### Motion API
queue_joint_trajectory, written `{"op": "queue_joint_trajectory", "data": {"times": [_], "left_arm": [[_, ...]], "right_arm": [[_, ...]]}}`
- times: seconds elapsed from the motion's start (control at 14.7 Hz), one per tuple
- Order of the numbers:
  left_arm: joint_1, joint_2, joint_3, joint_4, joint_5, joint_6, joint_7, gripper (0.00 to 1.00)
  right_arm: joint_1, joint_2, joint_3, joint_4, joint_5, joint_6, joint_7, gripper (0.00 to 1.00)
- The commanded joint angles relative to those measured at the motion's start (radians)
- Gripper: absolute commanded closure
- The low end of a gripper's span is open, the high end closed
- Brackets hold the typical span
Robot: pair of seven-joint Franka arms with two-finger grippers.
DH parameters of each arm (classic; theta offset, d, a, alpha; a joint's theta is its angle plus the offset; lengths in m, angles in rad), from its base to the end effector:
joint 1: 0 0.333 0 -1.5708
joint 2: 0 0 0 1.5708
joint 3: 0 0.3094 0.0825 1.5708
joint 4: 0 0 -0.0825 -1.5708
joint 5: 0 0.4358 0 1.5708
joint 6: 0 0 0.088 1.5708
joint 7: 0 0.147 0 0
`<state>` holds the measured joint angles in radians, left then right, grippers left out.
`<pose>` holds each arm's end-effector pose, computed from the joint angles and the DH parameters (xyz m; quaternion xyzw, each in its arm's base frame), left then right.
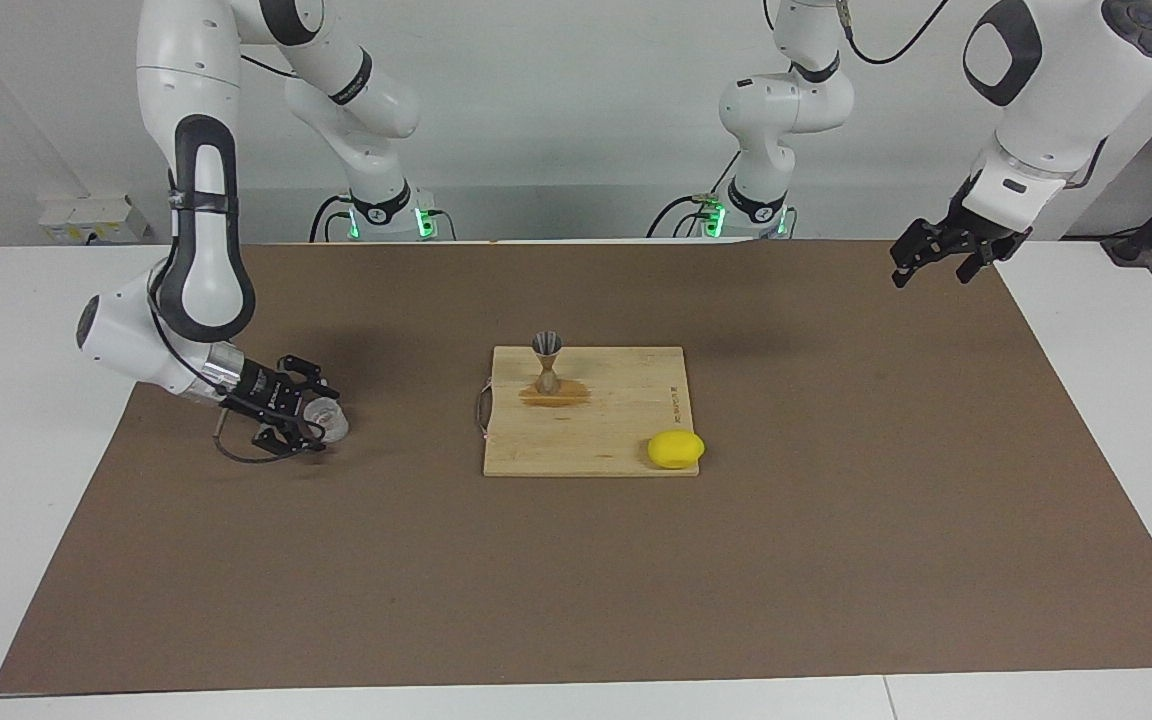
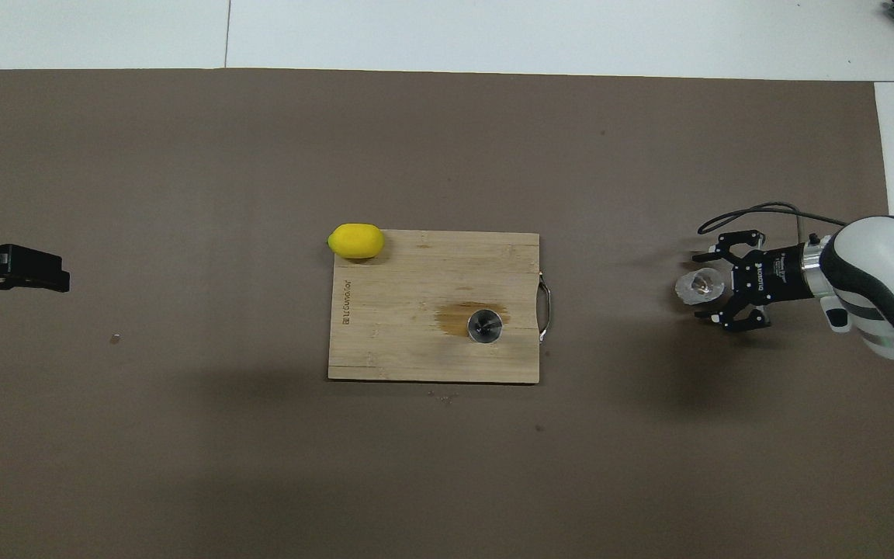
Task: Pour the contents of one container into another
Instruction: 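Carry the glass back with the right gripper and set it down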
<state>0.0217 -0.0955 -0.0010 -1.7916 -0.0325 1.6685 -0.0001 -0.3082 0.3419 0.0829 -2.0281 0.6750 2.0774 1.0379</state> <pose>0.5792 0.0075 0.5269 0.9997 0.0122 -0.0136 0.0162 0.5973 -0.0807 0.1912 -0.6312 0.7112 0.2371 0.1989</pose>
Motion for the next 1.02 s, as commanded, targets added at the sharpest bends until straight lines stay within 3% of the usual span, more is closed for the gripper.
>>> {"op": "queue_joint_trajectory", "data": {"times": [0.0,0.14,0.55,0.82,0.95], "left_arm": [[-0.016,-0.003,0.012,0.014,0.020,-0.018,-0.017,0.00],[-0.016,-0.003,0.013,0.014,0.020,-0.015,-0.017,0.00],[-0.016,-0.003,0.013,0.015,0.020,-0.013,-0.015,0.00],[-0.016,-0.003,0.012,0.015,0.020,-0.009,-0.017,0.00],[-0.016,-0.003,0.012,0.015,0.020,-0.007,-0.020,0.00]], "right_arm": [[-0.015,-0.052,0.005,-0.046,0.011,0.018,-0.035,0.01],[-0.031,-0.079,0.001,-0.061,-0.037,0.018,-0.035,0.01],[-0.026,-0.159,0.009,-0.046,-0.343,0.015,-0.151,0.01],[0.044,-0.211,0.015,-0.023,-0.507,0.004,-0.254,0.01],[0.102,-0.250,0.015,-0.023,-0.523,0.004,-0.347,0.01]]}}
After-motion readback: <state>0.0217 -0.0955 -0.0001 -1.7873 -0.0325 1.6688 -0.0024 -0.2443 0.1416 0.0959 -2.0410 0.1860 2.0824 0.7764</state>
